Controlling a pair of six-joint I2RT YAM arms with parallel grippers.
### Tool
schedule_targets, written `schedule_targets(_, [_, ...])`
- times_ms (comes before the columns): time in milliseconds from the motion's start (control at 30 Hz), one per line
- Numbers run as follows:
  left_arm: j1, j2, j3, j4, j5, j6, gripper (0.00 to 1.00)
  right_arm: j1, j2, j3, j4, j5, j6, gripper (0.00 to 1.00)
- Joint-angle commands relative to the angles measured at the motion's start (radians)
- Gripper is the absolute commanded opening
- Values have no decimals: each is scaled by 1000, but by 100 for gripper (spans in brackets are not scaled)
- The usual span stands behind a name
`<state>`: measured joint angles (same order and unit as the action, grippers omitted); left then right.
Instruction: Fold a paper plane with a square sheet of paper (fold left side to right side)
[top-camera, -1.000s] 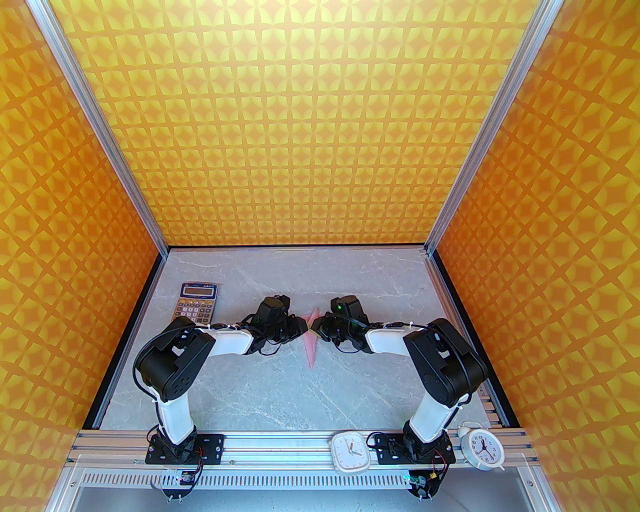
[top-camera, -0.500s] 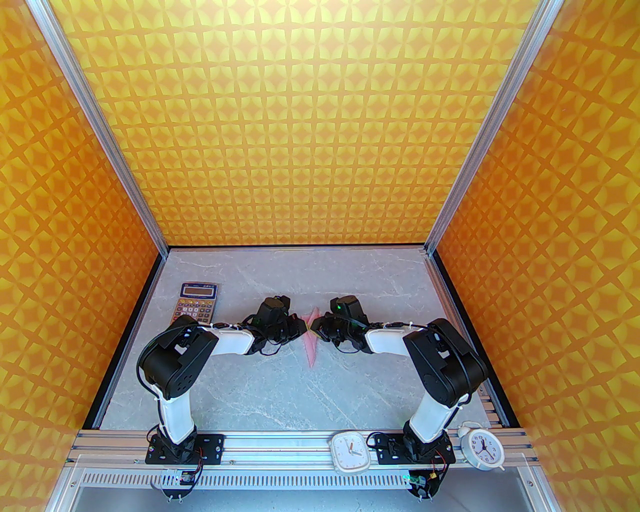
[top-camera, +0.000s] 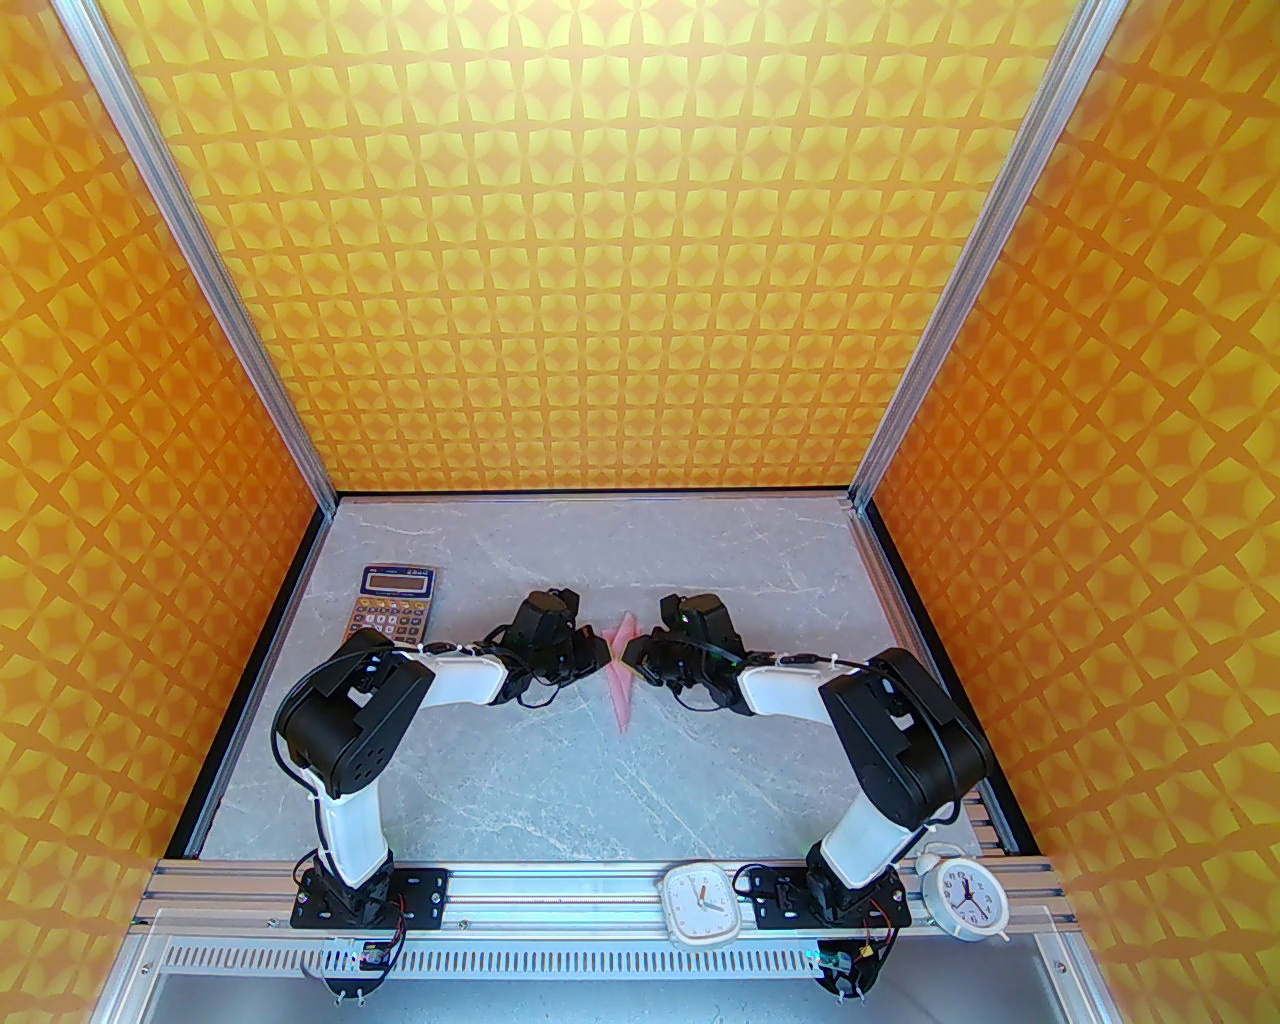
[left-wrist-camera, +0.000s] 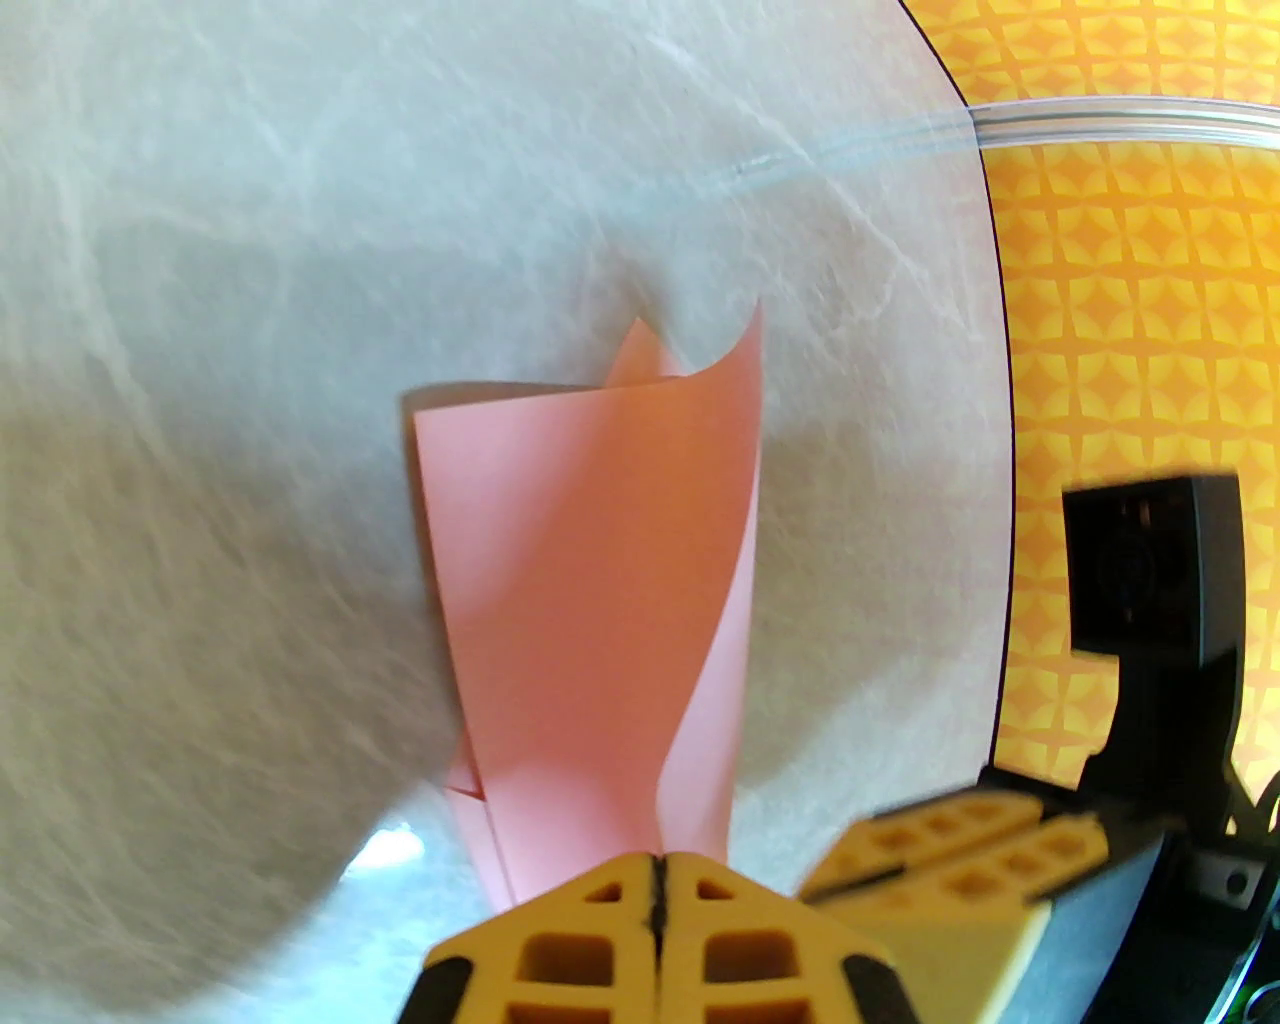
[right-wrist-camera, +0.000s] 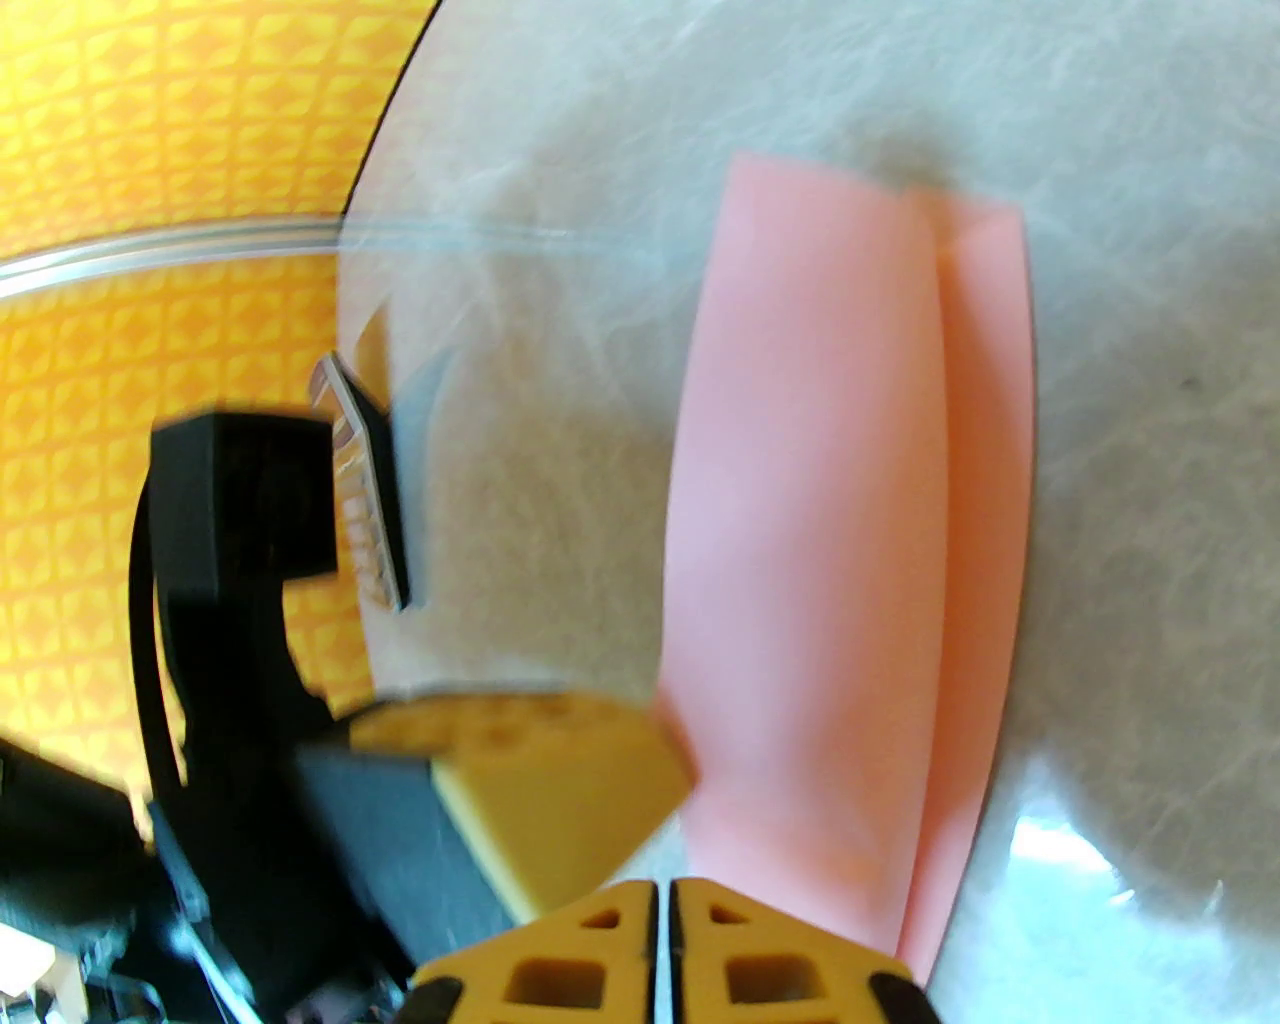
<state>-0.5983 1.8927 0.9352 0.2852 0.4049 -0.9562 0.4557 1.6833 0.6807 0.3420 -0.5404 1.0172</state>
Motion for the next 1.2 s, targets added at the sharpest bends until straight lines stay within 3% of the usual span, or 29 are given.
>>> schedule_targets(0, [12, 25, 37, -51, 21, 49, 1, -6, -33, -50, 81, -45, 3, 10])
schedule_targets(267, [13, 40, 49, -61, 41, 68, 1, -6, -30, -175, 291, -95, 87, 11])
schedule_targets(800, [20, 67, 91, -95, 46, 94, 1, -3, -18, -272, 375, -117, 106, 11])
schedule_targets(1167, [28, 88, 108, -107, 54, 104, 1, 20, 70, -279, 461, -135, 136, 11])
